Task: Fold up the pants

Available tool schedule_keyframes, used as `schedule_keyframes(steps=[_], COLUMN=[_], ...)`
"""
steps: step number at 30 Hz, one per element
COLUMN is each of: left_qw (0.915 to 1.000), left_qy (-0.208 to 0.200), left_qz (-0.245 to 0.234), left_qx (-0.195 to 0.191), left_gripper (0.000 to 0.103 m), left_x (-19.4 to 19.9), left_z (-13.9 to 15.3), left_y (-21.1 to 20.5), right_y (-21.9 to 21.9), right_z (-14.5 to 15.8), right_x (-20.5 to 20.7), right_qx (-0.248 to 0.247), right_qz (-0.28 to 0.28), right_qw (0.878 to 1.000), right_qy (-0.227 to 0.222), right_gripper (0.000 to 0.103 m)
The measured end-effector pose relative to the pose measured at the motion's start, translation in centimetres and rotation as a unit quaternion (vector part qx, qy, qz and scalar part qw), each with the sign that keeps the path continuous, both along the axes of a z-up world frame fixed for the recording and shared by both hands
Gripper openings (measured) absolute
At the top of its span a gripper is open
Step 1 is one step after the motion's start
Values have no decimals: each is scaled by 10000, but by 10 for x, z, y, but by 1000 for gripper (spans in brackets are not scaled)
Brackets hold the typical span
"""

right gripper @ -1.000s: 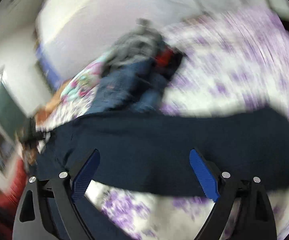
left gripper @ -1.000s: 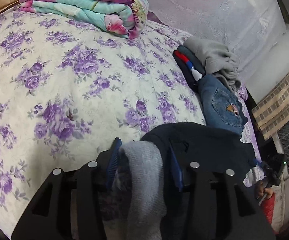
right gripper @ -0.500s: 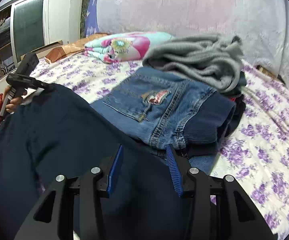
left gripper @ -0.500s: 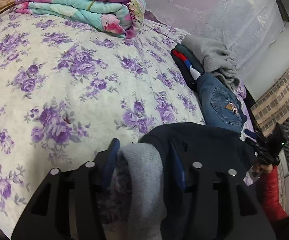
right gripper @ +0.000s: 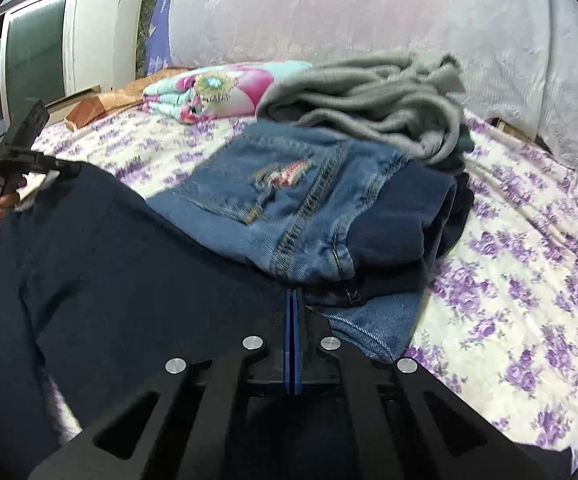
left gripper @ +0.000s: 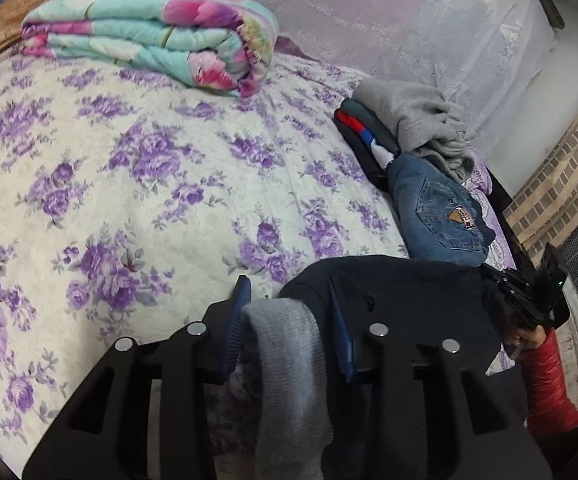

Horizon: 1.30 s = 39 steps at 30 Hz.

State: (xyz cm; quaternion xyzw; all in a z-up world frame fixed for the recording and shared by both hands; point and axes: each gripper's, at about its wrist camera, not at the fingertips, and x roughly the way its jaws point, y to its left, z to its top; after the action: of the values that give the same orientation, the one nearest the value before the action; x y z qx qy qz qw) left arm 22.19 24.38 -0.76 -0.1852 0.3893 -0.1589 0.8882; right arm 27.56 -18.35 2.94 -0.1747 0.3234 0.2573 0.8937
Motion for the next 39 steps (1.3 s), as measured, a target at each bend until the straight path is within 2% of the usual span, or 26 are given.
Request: schedule_keyframes(steps=[7, 9, 12, 14, 19, 21, 24, 27, 30, 35, 39], left_qw=[9987, 9982, 9970, 9966, 9957, 9957, 9962, 9968, 9977, 9975, 9971], left_qy=[-487, -589, -737, -787, -917, -923, -840, -705, -611, -658, -534], left_qz=[59, 91, 139, 131, 38, -32, -99, -127, -61, 173, 353], left_qx=[153, 69, -205, -218, -77, 32, 207, 350, 277, -197, -423], left_gripper=[33, 27, 26, 26, 26, 27, 27, 27, 27, 26, 24], left_x=[-21, -29, -50, -66, -116, -138, -160, -180, -198, -221, -230], left_z=[16, 21, 29, 32, 41, 42, 38, 26, 13, 4, -1], left_y=[-3, 0, 6, 5, 2, -2, -7, -10, -5, 15, 31], right_y=[9, 11, 10, 6, -3, -9, -18, -21, -20, -33, -27], right_z=[39, 48, 60, 63, 61, 59, 54, 43, 26, 20, 14], right_x=[-50, -68, -99, -121, -179, -202, -236, -263, -283, -297, -299], right_qx=[-72, -75, -73, -12, 118, 327, 688, 817, 805, 1202, 868], right_qz=[8, 17, 94, 93, 108, 115, 253, 291, 290, 218, 197], right_qw=[9995, 9992, 9986, 9985, 9979, 9975, 9958, 9954, 9960, 9924, 9958], right_qy=[-310, -391, -513, -537, -634, -621, -556, -407, -276, -153, -217], right_gripper=[1, 2, 2, 1, 2, 2, 2, 2, 1, 1, 2])
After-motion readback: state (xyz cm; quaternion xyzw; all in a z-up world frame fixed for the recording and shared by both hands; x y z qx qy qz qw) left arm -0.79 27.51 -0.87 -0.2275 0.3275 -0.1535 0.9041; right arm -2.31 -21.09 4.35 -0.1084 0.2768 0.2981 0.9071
